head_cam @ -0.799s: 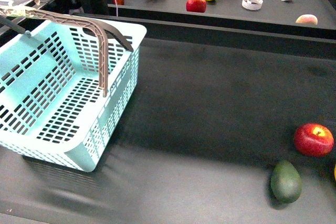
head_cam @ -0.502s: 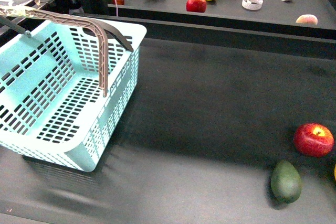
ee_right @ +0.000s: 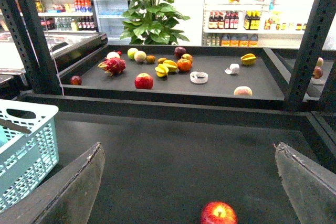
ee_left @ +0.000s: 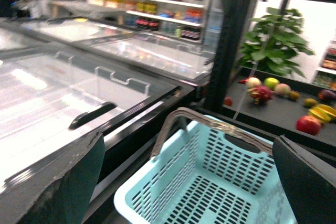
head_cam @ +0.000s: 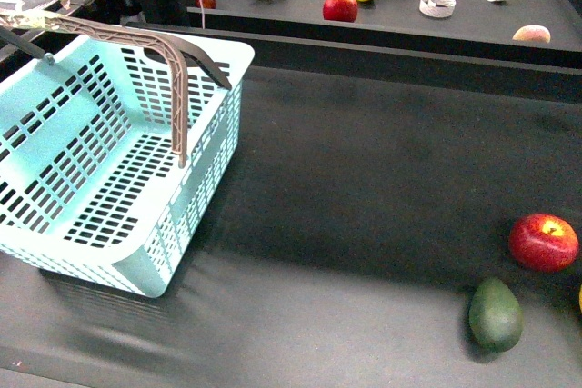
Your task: Pick mango with right arm and hold basket with left
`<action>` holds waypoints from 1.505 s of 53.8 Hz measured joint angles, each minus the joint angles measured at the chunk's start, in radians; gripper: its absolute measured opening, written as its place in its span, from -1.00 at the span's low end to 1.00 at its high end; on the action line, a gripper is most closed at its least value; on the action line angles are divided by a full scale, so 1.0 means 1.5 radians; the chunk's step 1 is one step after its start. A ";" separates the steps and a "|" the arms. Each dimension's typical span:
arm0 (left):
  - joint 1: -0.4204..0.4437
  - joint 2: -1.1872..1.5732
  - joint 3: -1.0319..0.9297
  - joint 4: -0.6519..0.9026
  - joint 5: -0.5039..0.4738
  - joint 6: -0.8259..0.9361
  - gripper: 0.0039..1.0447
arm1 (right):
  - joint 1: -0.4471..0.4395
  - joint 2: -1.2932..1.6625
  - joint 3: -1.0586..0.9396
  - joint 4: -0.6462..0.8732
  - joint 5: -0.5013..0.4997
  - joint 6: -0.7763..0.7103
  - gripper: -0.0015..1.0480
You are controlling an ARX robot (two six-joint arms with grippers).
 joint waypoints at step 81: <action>0.011 1.204 0.660 0.273 0.173 -0.555 0.89 | 0.000 0.000 0.000 0.000 0.000 0.000 0.85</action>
